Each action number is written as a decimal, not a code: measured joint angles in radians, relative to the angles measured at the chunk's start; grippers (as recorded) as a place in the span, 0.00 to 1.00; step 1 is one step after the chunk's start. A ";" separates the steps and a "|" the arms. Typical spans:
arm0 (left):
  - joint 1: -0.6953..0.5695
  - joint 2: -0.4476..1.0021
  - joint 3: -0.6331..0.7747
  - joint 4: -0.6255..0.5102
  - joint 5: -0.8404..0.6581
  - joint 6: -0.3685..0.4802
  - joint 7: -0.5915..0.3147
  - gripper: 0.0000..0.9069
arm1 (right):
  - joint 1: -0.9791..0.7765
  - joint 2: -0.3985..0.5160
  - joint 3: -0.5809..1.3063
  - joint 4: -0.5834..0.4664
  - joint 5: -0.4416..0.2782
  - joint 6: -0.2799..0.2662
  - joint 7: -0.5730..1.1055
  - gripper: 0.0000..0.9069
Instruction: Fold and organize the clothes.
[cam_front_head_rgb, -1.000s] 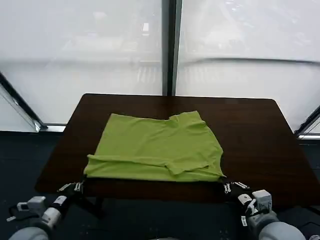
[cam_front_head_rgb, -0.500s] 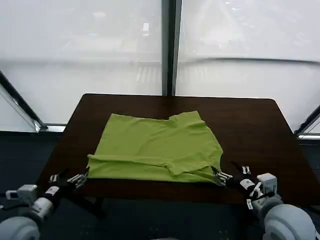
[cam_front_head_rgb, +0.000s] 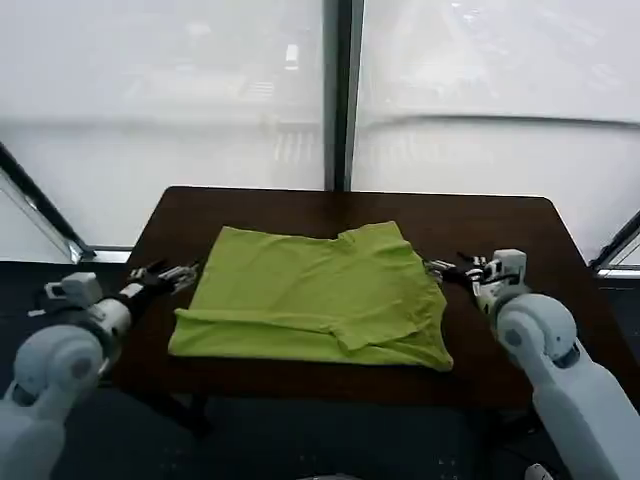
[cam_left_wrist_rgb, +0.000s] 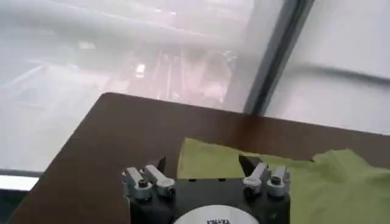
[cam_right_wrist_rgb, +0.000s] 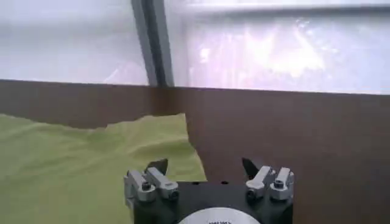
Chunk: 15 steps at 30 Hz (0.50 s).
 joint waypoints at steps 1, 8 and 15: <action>-0.015 -0.005 0.011 0.019 0.002 0.000 0.002 0.97 | 0.005 0.004 -0.004 -0.006 -0.007 0.000 0.000 0.97; -0.093 -0.036 0.067 0.126 0.041 -0.013 0.035 0.97 | 0.010 0.027 -0.015 -0.031 -0.030 0.000 -0.001 0.97; -0.136 -0.076 0.109 0.200 0.102 -0.032 0.057 0.97 | 0.006 0.038 -0.017 -0.047 -0.033 0.000 -0.005 0.95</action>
